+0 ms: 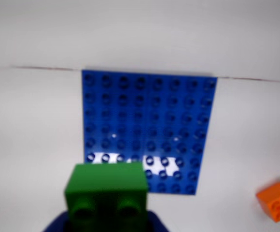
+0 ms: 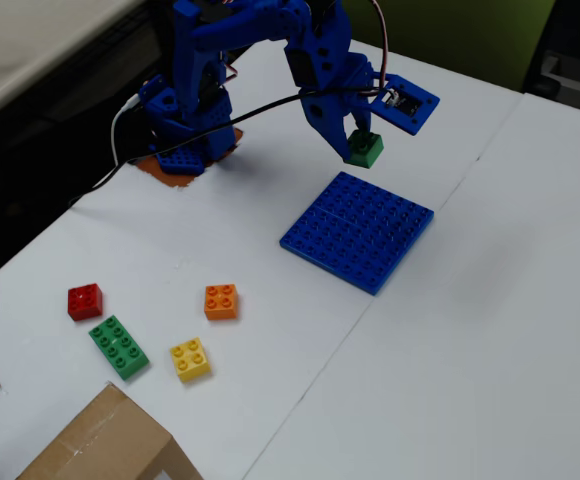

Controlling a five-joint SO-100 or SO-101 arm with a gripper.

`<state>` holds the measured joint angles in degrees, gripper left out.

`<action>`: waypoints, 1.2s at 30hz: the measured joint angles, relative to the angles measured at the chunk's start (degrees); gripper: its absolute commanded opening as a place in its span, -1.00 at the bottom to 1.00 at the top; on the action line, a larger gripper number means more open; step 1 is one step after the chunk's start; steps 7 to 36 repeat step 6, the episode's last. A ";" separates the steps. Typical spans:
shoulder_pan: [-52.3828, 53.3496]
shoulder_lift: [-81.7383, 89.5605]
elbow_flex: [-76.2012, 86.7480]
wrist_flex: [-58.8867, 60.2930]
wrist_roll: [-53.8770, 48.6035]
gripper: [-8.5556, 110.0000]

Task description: Pick up the 2x2 green block and go up the 8x8 blue block.

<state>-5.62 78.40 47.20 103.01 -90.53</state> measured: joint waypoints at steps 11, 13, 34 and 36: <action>0.00 0.00 0.18 0.00 0.00 -0.85; 0.00 0.00 0.18 0.00 0.00 -0.85; 0.00 0.00 0.18 0.00 0.00 -0.85; 0.00 0.00 0.18 0.00 0.00 -0.85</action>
